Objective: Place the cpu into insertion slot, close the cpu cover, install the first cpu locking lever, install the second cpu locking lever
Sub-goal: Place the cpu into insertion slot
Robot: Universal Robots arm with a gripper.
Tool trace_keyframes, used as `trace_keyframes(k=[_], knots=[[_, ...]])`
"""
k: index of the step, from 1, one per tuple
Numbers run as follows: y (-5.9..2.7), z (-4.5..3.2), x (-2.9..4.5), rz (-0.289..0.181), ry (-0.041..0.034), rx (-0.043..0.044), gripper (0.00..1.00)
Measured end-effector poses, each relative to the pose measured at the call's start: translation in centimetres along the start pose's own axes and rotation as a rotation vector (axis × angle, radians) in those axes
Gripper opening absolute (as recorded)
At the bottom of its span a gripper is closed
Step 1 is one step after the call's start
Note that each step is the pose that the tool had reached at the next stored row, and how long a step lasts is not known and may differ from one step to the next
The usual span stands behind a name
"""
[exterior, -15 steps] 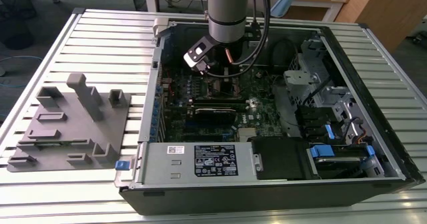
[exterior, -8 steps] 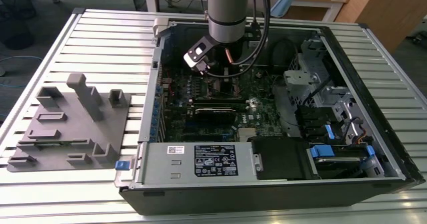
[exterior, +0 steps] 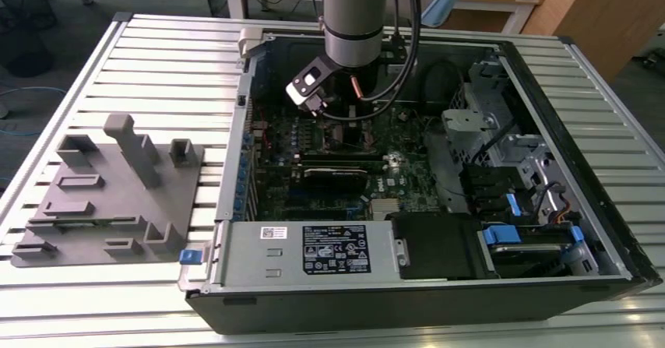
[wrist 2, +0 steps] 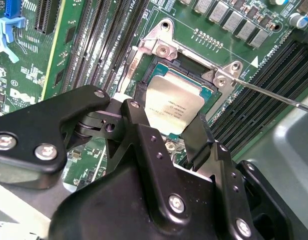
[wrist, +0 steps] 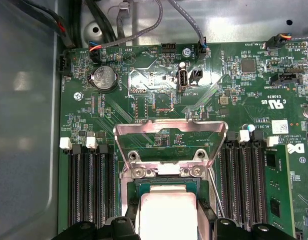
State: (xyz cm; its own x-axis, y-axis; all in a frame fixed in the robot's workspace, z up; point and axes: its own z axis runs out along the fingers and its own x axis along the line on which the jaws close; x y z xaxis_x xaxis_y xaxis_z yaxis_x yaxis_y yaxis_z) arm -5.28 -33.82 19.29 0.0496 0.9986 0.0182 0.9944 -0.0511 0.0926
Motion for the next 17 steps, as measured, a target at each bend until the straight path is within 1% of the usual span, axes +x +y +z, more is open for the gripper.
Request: trace_keyframes(k=[17], knots=[[-0.01,0.14,0.00,0.000,-0.0001,0.0000,0.54]])
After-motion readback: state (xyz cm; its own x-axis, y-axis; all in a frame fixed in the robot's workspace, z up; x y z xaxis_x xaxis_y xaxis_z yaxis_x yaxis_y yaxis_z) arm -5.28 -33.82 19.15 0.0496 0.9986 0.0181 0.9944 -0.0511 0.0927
